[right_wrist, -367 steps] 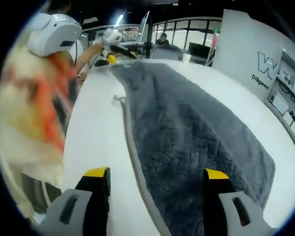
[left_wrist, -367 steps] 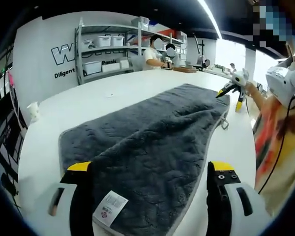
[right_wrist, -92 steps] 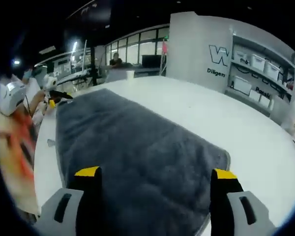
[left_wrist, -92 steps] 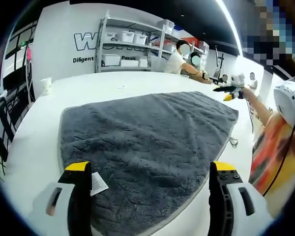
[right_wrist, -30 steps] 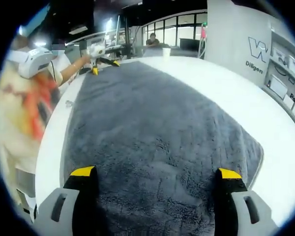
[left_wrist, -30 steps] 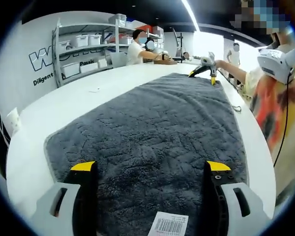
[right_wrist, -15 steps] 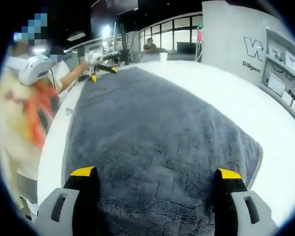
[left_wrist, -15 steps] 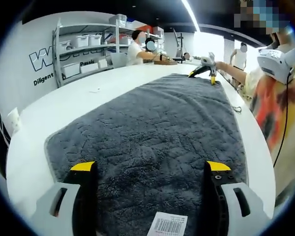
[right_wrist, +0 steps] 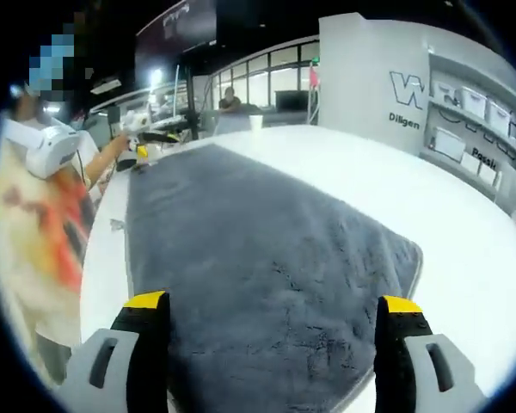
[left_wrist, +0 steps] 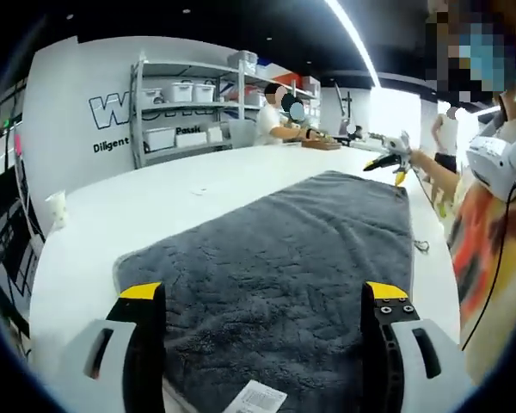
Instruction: Open the folded towel by lifting each exposed corner and separating the folded layers until the towel lies flat within the target outline without major curled edges
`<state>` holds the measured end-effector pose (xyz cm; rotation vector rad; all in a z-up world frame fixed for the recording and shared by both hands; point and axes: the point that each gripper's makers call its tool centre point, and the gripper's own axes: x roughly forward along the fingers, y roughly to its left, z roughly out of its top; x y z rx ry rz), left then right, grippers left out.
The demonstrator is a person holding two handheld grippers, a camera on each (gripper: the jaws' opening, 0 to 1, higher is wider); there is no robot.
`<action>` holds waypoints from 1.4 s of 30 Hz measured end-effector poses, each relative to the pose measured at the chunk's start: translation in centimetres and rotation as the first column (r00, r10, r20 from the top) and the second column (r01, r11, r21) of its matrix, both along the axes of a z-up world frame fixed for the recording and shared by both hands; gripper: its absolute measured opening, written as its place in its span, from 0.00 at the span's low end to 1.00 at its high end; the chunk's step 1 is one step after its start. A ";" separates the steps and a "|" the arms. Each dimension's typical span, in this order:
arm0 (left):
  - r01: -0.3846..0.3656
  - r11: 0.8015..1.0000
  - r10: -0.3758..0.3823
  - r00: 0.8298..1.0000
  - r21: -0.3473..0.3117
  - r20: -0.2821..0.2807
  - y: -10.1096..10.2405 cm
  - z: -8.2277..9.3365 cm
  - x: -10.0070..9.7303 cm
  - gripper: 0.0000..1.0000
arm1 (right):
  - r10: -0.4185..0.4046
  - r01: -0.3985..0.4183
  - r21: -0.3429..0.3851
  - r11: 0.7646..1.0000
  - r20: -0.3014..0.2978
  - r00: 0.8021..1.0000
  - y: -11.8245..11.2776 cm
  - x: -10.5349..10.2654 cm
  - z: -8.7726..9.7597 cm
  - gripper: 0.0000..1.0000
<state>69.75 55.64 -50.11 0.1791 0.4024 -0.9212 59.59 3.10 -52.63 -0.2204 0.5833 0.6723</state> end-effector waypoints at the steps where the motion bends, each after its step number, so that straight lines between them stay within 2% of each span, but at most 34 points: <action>1: -0.035 0.999 0.035 0.999 0.002 -0.011 0.3 -0.1 -0.2 0.92 | -0.015 0.015 -0.001 1.000 0.015 1.000 0.0 -0.2 0.2 0.99; 3: -0.085 0.996 0.085 0.996 -0.005 -0.013 0.8 -0.2 -0.9 0.92 | -0.042 0.042 -0.002 0.999 0.025 0.999 0.1 -0.8 0.5 0.99; 5: -0.123 0.991 0.123 0.992 -0.046 -0.015 1.0 0.2 -1.2 0.93 | -0.075 0.075 -0.006 0.997 0.062 0.995 -0.1 -0.9 1.0 0.99; 7: -0.132 0.987 0.128 0.991 -0.094 -0.043 1.0 0.4 -2.2 0.97 | -0.092 0.098 -0.043 0.994 0.115 0.989 -0.3 -1.2 1.6 0.99; 9: -0.135 0.984 0.133 0.991 -0.119 -0.025 1.2 0.6 -3.0 0.99 | -0.105 0.116 -0.068 0.991 0.150 0.983 -0.4 -1.4 1.9 0.99; 11: -0.139 0.982 0.137 0.990 -0.129 -0.029 1.4 0.7 -3.8 0.98 | -0.118 0.126 -0.047 0.991 0.137 0.983 -0.1 -2.3 1.8 0.99; 13: -0.151 0.983 0.149 0.988 -0.104 -0.028 1.9 0.4 -4.7 0.99 | -0.123 0.131 -0.049 0.990 0.135 0.983 0.1 -3.0 1.6 0.99; 15: -0.169 0.982 0.168 0.986 -0.084 -0.024 2.3 0.3 -5.1 0.98 | -0.130 0.139 -0.064 0.988 0.132 0.983 0.1 -3.5 1.3 0.99; 20: -0.186 0.979 0.184 0.982 -0.086 -0.034 2.6 0.1 -6.2 0.98 | -0.152 0.161 -0.058 0.985 0.129 0.980 0.0 -4.4 0.7 0.99; 23: -0.194 0.978 0.192 0.981 -0.081 -0.032 2.7 0.0 -6.4 0.98 | -0.155 0.162 -0.056 0.985 0.105 0.982 0.0 -4.9 0.0 0.99; 31: -0.190 0.977 0.188 0.982 -0.100 -0.021 2.3 0.6 -6.7 0.98 | -0.173 0.179 -0.038 0.983 0.125 0.977 -0.6 -4.8 0.4 0.99; 42: -0.200 0.974 0.199 0.980 -0.109 -0.022 2.5 0.6 -6.9 0.98 | -0.171 0.177 -0.044 0.983 0.119 0.978 -0.7 -4.6 0.0 0.99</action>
